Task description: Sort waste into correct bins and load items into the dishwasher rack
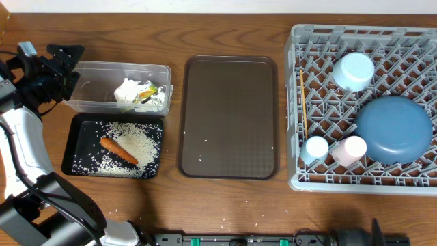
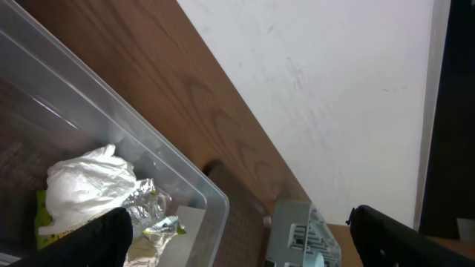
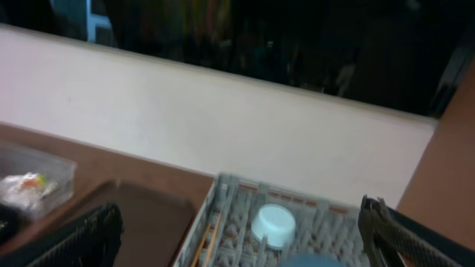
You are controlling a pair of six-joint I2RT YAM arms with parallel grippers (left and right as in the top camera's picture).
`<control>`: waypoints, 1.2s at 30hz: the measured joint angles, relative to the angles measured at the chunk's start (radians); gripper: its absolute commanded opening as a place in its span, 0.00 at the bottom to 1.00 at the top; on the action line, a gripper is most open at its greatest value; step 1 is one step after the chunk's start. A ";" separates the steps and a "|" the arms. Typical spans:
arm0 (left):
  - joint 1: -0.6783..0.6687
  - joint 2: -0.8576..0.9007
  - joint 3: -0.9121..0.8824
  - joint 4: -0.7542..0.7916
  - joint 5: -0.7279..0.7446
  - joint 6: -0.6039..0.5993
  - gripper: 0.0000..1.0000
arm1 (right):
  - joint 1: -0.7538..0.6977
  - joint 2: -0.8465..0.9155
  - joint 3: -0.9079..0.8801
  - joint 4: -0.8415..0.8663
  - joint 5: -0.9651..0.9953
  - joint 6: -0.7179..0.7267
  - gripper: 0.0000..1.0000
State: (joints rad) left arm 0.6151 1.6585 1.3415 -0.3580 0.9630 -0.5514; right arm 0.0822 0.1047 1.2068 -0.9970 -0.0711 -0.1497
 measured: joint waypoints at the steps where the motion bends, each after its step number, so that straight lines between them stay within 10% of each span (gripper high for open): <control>1: 0.000 0.000 0.000 0.000 0.000 0.000 0.96 | 0.000 -0.021 -0.046 0.035 -0.003 0.003 0.98; 19: 0.000 0.000 0.000 0.000 0.000 -0.002 0.96 | -0.026 -0.089 -0.937 1.046 -0.118 0.161 0.99; 36: 0.000 0.000 0.000 0.000 0.000 -0.002 0.96 | -0.026 -0.089 -1.200 1.146 -0.080 0.190 0.99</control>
State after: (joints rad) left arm 0.6151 1.6585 1.3415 -0.3584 0.9630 -0.5537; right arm 0.0563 0.0154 0.0067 0.1493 -0.1513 0.0402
